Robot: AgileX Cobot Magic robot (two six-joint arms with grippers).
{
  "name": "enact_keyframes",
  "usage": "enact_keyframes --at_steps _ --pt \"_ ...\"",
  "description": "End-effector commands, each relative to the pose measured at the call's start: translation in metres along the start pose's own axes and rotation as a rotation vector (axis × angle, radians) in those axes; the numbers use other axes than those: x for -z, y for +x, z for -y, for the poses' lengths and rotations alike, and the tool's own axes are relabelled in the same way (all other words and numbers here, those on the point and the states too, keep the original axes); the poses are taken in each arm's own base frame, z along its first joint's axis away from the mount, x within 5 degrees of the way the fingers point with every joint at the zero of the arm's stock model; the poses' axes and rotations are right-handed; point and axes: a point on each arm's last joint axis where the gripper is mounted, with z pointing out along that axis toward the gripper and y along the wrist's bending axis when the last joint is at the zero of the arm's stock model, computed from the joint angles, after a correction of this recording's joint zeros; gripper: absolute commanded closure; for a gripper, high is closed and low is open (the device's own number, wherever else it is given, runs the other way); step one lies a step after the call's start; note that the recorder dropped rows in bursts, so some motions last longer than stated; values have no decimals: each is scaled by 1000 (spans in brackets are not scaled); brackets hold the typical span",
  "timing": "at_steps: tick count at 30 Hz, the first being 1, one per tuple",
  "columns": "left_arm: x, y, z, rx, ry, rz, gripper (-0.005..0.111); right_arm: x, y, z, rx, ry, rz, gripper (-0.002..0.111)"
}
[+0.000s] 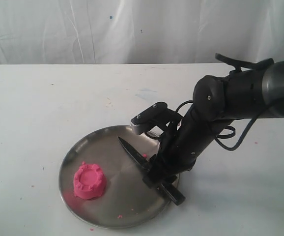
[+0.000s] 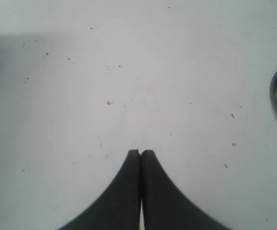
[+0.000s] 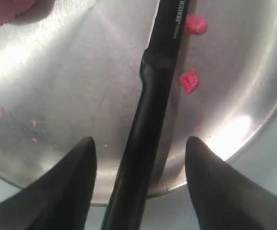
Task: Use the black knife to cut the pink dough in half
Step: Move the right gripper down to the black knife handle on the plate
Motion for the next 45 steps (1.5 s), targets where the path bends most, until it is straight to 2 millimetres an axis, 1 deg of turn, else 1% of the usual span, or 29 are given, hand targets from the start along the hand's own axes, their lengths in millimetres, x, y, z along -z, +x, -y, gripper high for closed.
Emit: enact_keyframes --at_steps 1,3,7,10,11,14,17,21,26,29,31,34,36,42,45 --pt "0 1 0 6 2 -2 107 -16 3 2 -8 -7 -28 56" --pt "0 1 0 6 2 -2 107 -20 3 3 -10 -9 -38 56" --pt "0 1 0 6 2 -2 107 -21 4 3 -10 -9 -40 57" --pt "0 1 0 6 2 -2 107 -21 4 3 -10 -11 -42 65" --pt "0 1 0 6 2 -2 107 -21 4 3 -10 -13 -46 71" --pt "0 1 0 6 2 -2 107 -21 5 2 -17 -18 -54 81" --pt "0 1 0 6 2 -2 107 -20 6 1 -21 -30 -72 84" --pt "0 1 0 6 2 -2 107 -14 7 -2 -31 -55 -104 84" --pt "0 1 0 6 2 -2 107 4 6 -7 -67 -85 -136 84" --pt "0 1 0 6 2 -2 107 8 9 -9 -52 -93 -167 84" --pt "0 1 0 6 2 -2 107 8 12 -8 -31 -83 -197 84" --pt "0 1 0 6 2 -2 107 5 17 -6 -54 -60 -232 84" --pt "0 1 0 6 2 -2 107 5 18 -6 -59 -56 -236 83" --pt "0 1 0 6 2 -2 107 0 23 -4 -50 -47 -258 71" --pt "0 1 0 6 2 -2 107 -1 23 -4 -50 -43 -251 68"
